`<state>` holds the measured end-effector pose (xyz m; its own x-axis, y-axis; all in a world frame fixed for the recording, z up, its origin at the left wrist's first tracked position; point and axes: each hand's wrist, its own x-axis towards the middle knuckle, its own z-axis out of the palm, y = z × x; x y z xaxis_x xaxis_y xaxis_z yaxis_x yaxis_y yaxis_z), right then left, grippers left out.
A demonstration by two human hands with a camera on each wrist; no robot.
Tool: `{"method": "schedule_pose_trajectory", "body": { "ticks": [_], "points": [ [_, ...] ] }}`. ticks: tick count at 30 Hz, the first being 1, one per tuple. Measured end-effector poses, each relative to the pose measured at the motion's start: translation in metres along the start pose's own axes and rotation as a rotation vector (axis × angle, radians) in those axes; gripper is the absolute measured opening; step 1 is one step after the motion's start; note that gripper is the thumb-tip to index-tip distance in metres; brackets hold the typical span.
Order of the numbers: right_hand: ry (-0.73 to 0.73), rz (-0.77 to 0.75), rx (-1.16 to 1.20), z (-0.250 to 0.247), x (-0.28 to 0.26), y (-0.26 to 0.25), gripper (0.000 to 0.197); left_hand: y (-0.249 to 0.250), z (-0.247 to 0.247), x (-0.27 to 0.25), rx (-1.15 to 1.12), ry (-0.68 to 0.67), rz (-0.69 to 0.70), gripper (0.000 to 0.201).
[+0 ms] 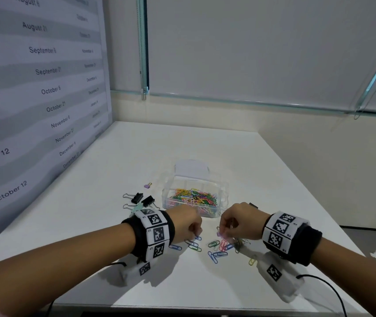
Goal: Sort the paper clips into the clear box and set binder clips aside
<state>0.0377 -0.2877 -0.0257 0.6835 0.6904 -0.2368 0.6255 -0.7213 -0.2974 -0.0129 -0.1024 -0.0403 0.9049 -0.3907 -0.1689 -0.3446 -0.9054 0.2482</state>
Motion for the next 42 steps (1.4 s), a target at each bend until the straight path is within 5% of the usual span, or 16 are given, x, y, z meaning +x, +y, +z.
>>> {"method": "schedule_pose_trajectory", "body": {
  "ticks": [8,14,18,21,27,38,42],
  "points": [
    [-0.128,-0.101,-0.018,0.015,-0.009,-0.015,0.054,0.001,0.003,-0.006,-0.049,-0.099,-0.042,0.022],
    [-0.112,-0.082,0.104,0.021,-0.003,-0.018,0.03,0.003,0.011,-0.015,-0.087,-0.129,-0.088,0.039],
    [-0.1,-0.092,0.076,0.021,0.0,-0.021,0.01,0.01,0.013,-0.013,-0.129,-0.098,-0.067,0.028],
    [-0.083,-0.086,0.035,0.02,-0.001,-0.022,0.029,0.014,0.013,-0.011,-0.106,-0.118,-0.052,0.024],
    [-0.052,-0.016,0.026,0.015,0.0,-0.019,0.028,0.018,0.011,-0.01,0.141,-0.156,-0.026,0.025],
    [0.396,-0.011,0.264,-0.046,0.038,-0.02,0.019,0.01,0.003,-0.006,0.363,-0.161,0.024,0.03],
    [0.44,-0.005,0.249,-0.043,0.053,-0.02,0.009,0.01,0.001,-0.005,0.434,-0.187,0.037,0.025]
  ]
}}
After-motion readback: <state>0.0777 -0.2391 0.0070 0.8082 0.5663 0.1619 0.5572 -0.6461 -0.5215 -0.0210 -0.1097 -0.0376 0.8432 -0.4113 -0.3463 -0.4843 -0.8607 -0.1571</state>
